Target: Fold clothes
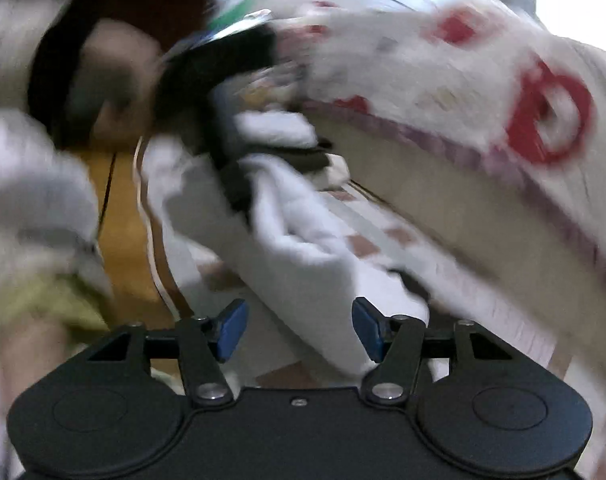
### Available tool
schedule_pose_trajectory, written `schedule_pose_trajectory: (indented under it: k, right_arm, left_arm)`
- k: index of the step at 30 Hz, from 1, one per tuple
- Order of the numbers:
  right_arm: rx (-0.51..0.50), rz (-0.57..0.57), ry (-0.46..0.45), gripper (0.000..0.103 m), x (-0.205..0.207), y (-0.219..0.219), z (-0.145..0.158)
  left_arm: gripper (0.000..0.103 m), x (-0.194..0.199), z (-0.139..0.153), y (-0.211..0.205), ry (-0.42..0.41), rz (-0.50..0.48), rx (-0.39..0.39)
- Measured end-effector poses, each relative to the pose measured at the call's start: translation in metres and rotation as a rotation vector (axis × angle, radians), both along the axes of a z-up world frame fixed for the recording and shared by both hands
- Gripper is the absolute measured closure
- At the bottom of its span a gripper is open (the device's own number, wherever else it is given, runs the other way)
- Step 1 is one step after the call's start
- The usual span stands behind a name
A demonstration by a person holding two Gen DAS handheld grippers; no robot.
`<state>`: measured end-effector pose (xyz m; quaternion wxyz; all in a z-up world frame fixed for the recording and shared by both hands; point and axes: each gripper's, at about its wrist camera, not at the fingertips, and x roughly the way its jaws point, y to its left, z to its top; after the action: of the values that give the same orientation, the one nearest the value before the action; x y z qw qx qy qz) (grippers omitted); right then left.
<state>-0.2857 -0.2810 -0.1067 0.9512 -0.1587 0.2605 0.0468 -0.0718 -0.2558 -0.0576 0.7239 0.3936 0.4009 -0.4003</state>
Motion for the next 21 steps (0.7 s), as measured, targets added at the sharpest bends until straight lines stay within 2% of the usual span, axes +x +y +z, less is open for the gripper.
schedule_pose_trajectory:
  k: [3, 5, 9, 11, 12, 14, 15, 17, 21]
  right_arm:
    - [-0.077, -0.043, 0.013, 0.037, 0.024, -0.006, -0.014]
    - [-0.081, -0.075, 0.007, 0.037, 0.038, -0.017, -0.018]
    - [0.049, -0.025, 0.002, 0.034, 0.059, -0.033, -0.019]
    - [0.174, 0.014, 0.013, 0.039, 0.067, -0.04, -0.018]
    - [0.267, 0.026, 0.027, 0.052, 0.07, -0.046, -0.017]
    - [0.485, 0.025, 0.055, 0.058, 0.074, -0.065, -0.017]
    - [0.581, -0.009, 0.059, 0.062, 0.076, -0.079, -0.019]
    - [0.734, -0.088, 0.056, 0.063, 0.079, -0.105, -0.024]
    - [0.922, -0.203, 0.052, 0.064, 0.09, -0.132, -0.036]
  left_arm:
    - [0.066, -0.003, 0.0, 0.001, -0.011, -0.051, 0.001]
    - [0.066, -0.005, 0.0, 0.002, -0.017, -0.086, -0.004]
    - [0.066, -0.005, -0.002, 0.009, -0.033, -0.121, -0.037]
    - [0.066, -0.002, -0.003, 0.015, -0.016, -0.129, -0.066]
    - [0.064, -0.002, -0.005, 0.019, -0.023, -0.143, -0.074]
    - [0.062, -0.006, -0.006, 0.032, -0.033, -0.208, -0.114]
    - [0.06, -0.008, -0.005, 0.039, -0.03, -0.241, -0.159]
    - [0.056, -0.013, -0.003, 0.051, -0.03, -0.281, -0.246]
    - [0.051, -0.01, -0.011, 0.053, -0.087, -0.231, -0.304]
